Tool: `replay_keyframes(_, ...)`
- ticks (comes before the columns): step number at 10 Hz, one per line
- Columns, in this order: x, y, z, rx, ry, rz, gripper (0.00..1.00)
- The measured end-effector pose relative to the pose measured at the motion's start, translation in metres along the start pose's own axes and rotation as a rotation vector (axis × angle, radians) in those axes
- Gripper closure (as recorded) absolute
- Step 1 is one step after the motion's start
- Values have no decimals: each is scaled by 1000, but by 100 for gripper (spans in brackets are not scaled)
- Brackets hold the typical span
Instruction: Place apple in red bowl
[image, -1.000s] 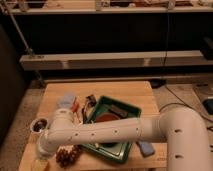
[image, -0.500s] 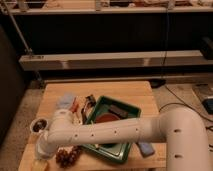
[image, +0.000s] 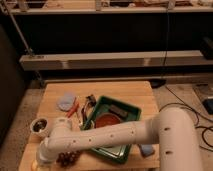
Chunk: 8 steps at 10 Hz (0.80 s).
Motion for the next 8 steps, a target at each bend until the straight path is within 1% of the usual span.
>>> replay_keyframes(4, 0, 0, 0, 3, 2, -1, 20)
replay_keyframes(6, -12, 2, 7, 13, 31, 7, 20)
replay_keyframes(8, -25, 6, 21, 21, 53, 6, 20)
